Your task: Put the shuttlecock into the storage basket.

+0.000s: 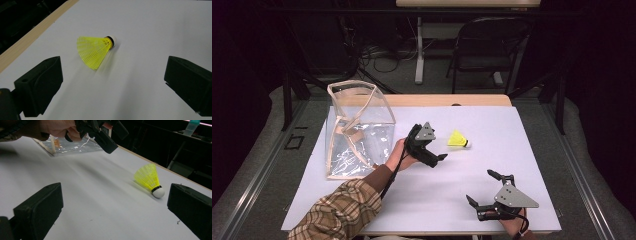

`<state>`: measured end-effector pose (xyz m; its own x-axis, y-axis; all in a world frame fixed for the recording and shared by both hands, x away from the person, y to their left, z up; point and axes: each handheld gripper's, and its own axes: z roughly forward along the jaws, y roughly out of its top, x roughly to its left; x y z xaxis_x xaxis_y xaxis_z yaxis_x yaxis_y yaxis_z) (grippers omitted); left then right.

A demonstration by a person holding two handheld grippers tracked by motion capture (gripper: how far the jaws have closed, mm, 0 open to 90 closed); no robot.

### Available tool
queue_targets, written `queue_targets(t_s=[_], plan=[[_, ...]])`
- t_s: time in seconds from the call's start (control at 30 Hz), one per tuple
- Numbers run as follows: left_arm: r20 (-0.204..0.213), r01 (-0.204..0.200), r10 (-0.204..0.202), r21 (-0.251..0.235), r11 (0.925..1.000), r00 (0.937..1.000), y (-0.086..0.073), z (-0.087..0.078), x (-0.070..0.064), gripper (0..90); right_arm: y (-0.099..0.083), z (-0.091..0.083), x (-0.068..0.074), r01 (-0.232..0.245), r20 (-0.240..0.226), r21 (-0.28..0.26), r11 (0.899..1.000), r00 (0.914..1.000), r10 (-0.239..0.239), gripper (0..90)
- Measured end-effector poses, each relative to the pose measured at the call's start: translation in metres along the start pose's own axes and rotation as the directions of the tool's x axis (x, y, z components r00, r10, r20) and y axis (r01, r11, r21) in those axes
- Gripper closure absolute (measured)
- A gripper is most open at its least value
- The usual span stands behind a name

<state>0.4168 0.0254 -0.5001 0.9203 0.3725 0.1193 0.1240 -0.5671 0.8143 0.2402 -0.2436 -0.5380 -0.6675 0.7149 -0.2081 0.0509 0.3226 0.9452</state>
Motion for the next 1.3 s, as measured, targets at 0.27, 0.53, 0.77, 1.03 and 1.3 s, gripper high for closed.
queue_targets(t_s=[0.27,0.53,0.77,1.03,1.3], plan=[[0.008,-0.022,0.021,0.034,0.9992,0.9997,0.007,0.015,0.004,12.8,0.000,0.001,0.000,-0.006,-0.001,0.001,1.000,1.0000,0.006,0.0],[0.003,-0.028,0.028,0.067,0.9973,0.9996,0.012,0.031,0.009,23.2,0.000,0.000,0.000,-0.006,-0.001,0.004,1.000,1.0000,0.006,0.0],[-0.009,-0.037,0.038,0.108,0.9935,0.9992,0.012,0.046,0.014,35.6,0.000,0.000,0.000,-0.006,0.000,0.003,1.000,1.0000,0.006,0.0],[-0.002,-0.038,0.038,0.132,0.9905,0.9993,0.008,0.061,0.019,52.3,0.000,0.000,0.000,-0.003,0.000,0.006,1.000,1.0000,0.003,0.0],[0.019,-0.053,0.051,0.140,0.9887,0.9985,0.008,0.069,0.022,66.3,0.000,0.000,0.000,-0.002,0.000,0.008,1.000,1.0000,0.002,0.0]])
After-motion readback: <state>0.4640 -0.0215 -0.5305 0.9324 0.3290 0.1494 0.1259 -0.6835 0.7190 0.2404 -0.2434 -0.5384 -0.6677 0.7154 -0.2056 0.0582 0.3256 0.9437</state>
